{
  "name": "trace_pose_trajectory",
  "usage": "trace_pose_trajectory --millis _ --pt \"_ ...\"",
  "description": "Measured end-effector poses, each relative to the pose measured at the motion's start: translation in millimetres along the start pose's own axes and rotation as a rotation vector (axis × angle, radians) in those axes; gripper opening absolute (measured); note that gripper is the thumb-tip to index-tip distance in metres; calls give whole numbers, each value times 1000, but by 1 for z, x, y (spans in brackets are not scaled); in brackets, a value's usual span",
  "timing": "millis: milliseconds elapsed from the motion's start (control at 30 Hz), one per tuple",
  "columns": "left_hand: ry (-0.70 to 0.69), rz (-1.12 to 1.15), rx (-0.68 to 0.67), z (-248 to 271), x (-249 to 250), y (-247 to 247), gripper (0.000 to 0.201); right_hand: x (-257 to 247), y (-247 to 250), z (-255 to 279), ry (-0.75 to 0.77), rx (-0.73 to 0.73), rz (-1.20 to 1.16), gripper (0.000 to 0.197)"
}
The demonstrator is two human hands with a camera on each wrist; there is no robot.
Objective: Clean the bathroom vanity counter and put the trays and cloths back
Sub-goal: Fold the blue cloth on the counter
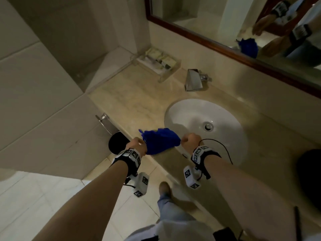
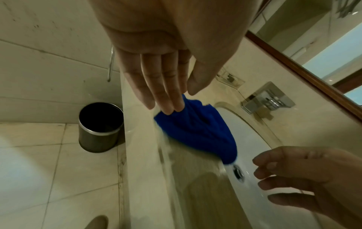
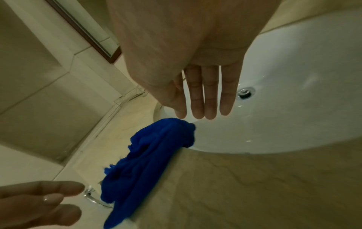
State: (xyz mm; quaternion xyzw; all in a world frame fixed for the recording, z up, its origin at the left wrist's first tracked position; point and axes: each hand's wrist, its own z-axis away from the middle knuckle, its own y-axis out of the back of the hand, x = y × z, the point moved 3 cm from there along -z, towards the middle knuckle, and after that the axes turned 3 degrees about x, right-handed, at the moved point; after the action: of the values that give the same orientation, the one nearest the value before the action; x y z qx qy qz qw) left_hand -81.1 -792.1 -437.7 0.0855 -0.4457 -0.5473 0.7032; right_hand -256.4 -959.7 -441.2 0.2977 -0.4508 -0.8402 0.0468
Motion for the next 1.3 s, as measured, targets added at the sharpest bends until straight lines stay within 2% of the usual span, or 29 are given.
trace_pose_trajectory --millis 133,267,400,433,500,567,633,867,1033,1167,1300 --pt "81 8 18 -35 16 20 14 -28 1 -39 76 -50 14 24" --pt "113 -61 32 -64 20 14 7 -53 -1 -65 188 -93 60 13" --pt "177 -133 -37 -73 21 4 39 -74 -18 -79 295 -161 114 26" --pt "195 -124 -71 -75 21 0 41 -77 -25 -81 335 -176 163 30" --pt "201 -98 -100 -83 18 -9 39 -81 -37 -84 392 -214 260 36" --pt "178 -55 -105 -90 15 -16 27 -81 -44 -85 413 -236 292 32" --pt "165 26 -131 -90 19 -16 9 -82 -46 -85 409 -238 279 27" --pt "87 193 -193 -84 37 4 8 -94 -22 -87 267 -229 195 20" --pt "58 287 -254 -73 70 22 10 -94 9 -83 173 -184 84 17" --pt "-63 217 -316 -67 106 18 9 -77 43 -65 98 -84 24 12" --pt "-174 153 -409 -52 138 -13 14 -42 61 -32 -54 50 -85 11"
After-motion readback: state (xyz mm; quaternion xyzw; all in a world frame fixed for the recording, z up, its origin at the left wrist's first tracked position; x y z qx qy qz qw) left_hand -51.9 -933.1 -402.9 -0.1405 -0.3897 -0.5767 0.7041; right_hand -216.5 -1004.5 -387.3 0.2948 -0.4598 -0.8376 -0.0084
